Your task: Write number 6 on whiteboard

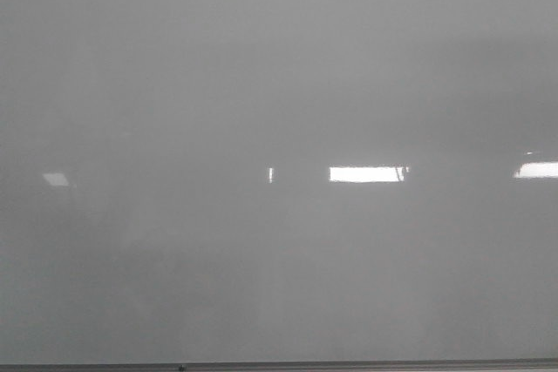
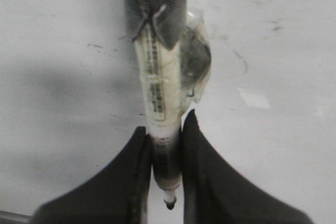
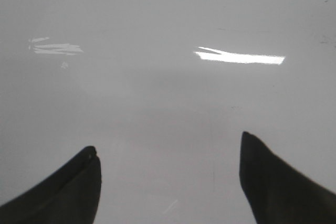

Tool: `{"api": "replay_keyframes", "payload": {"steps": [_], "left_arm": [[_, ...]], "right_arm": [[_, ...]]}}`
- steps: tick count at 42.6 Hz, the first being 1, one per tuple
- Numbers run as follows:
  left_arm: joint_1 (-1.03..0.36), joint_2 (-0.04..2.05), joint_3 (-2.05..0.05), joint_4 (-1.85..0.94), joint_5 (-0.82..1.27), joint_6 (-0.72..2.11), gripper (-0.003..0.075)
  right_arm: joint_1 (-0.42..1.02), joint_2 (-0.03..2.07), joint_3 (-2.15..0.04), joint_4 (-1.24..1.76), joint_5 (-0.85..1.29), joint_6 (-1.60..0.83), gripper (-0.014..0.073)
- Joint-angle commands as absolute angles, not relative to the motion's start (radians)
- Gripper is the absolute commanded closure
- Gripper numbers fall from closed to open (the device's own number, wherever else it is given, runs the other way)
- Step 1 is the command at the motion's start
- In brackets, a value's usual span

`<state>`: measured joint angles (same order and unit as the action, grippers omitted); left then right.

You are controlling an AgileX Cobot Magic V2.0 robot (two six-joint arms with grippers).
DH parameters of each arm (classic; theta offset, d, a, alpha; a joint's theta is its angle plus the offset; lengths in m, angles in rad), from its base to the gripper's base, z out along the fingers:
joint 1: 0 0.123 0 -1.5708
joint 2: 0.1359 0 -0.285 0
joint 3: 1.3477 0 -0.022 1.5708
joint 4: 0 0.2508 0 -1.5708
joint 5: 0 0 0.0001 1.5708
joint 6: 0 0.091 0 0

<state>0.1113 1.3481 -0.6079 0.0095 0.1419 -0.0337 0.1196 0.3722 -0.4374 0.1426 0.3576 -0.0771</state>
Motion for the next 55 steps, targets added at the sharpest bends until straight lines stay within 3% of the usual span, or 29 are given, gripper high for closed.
{"api": "replay_keyframes", "payload": {"steps": [1, 8, 12, 22, 31, 40, 55], "left_arm": [[0.046, 1.277, -0.720, 0.000, 0.304, 0.030, 0.0710], [-0.145, 1.269, -0.879, 0.000, 0.619, 0.258, 0.0710], [-0.285, 1.269, -0.936, 0.000, 0.674, 0.363, 0.0710], [-0.650, 1.215, -0.975, 0.000, 0.564, 0.656, 0.0710], [-0.858, 1.191, -0.975, 0.000, 0.521, 0.696, 0.0711], [-0.977, 1.191, -0.975, 0.000, 0.496, 0.702, 0.0711], [-1.026, 1.191, -0.975, 0.000, 0.472, 0.719, 0.0711]], "right_arm": [[0.119, 0.397, -0.484, 0.145, 0.311, -0.100, 0.0023], [0.134, 0.461, -0.522, 0.145, 0.357, -0.100, 0.0023], [0.175, 0.519, -0.554, 0.145, 0.387, -0.112, 0.0023], [0.382, 0.662, -0.674, 0.174, 0.534, -0.281, 0.0022], [0.614, 0.763, -0.797, 0.217, 0.568, -0.437, 0.0022], [0.782, 0.867, -0.885, 0.225, 0.562, -0.480, 0.0022], [0.846, 0.973, -0.933, 0.227, 0.550, -0.491, 0.0022]]}}
